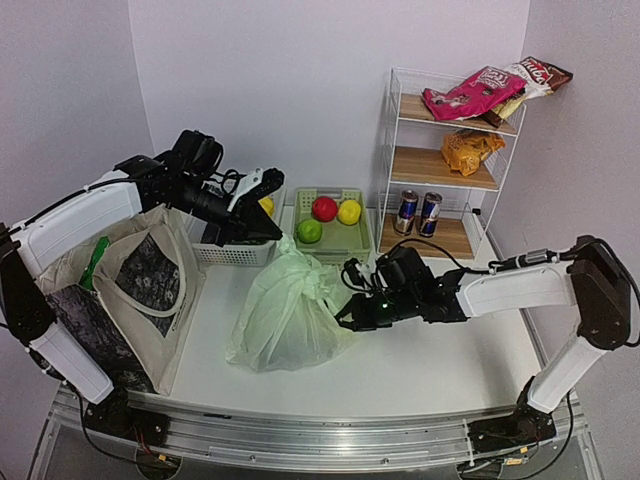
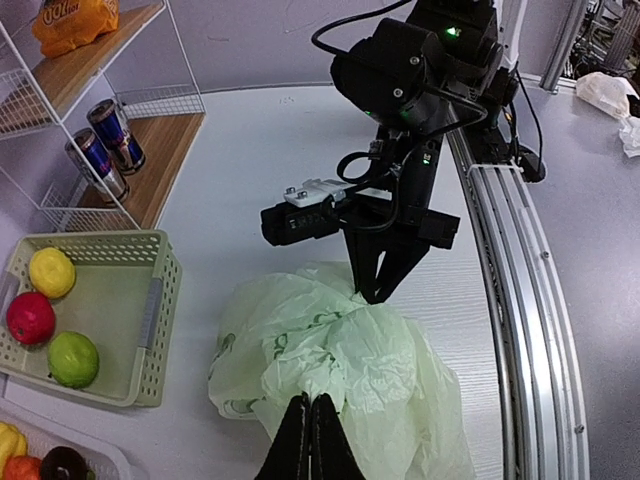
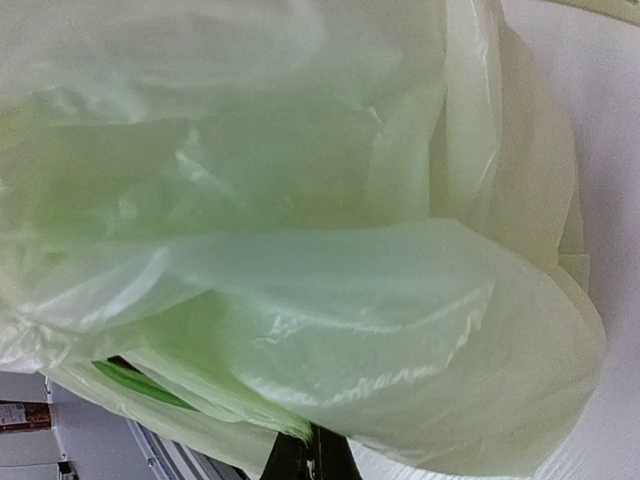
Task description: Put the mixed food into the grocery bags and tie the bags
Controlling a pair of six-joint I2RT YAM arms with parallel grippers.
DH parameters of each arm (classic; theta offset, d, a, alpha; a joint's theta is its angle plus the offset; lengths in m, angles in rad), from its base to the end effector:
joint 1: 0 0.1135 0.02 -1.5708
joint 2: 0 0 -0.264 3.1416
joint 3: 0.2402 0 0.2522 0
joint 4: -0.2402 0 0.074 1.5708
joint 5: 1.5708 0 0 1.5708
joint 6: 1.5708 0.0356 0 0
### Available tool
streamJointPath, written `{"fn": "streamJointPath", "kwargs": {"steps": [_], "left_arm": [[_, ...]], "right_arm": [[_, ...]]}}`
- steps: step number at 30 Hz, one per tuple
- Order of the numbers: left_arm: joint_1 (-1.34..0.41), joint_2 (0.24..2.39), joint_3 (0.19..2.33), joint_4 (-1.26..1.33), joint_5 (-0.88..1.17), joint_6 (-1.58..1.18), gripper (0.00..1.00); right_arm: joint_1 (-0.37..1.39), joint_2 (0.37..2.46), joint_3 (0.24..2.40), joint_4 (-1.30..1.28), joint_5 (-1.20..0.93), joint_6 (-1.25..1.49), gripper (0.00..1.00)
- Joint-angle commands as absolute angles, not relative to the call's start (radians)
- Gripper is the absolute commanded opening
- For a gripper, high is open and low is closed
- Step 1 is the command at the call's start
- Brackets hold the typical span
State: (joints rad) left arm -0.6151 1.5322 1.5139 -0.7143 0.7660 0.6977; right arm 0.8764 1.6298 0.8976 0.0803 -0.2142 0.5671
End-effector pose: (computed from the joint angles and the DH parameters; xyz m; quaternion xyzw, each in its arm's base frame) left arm 0.2552 -0.2105 0.3662 0.6375 0.5784 -0.3255 0.3912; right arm 0.2145 0.2694 0.1919 -0.1841 0.8732 0.3632 0.2677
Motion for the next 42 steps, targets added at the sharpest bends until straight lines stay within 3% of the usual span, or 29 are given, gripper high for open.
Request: {"fn": "streamJointPath", "kwargs": {"steps": [1, 5, 11, 17, 23, 42], "left_arm": [[-0.586, 1.478, 1.578, -0.613, 0.814, 0.597, 0.00], [-0.587, 1.477, 1.582, -0.601, 0.785, 0.617, 0.00], [-0.447, 1.548, 1.562, -0.506, 0.546, 0.832, 0.00], [-0.419, 1.507, 1.328, -0.347, 0.461, 1.041, 0.00], [-0.417, 1.542, 1.238, -0.260, 0.350, 1.079, 0.00], [-0.380, 1.672, 1.383, -0.118, 0.267, 1.103, 0.00]], "right_arm": [[0.871, 1.711, 0.830, -0.216, -0.167, 0.584, 0.00], [0.871, 1.719, 0.834, -0.217, -0.167, 0.576, 0.00], [0.870, 1.701, 0.757, -0.218, -0.146, 0.589, 0.00], [0.872, 1.698, 0.704, -0.216, -0.147, 0.609, 0.00], [0.874, 1.696, 0.704, -0.229, -0.161, 0.597, 0.00], [0.929, 1.703, 0.697, -0.343, -0.150, 0.608, 0.00]]}}
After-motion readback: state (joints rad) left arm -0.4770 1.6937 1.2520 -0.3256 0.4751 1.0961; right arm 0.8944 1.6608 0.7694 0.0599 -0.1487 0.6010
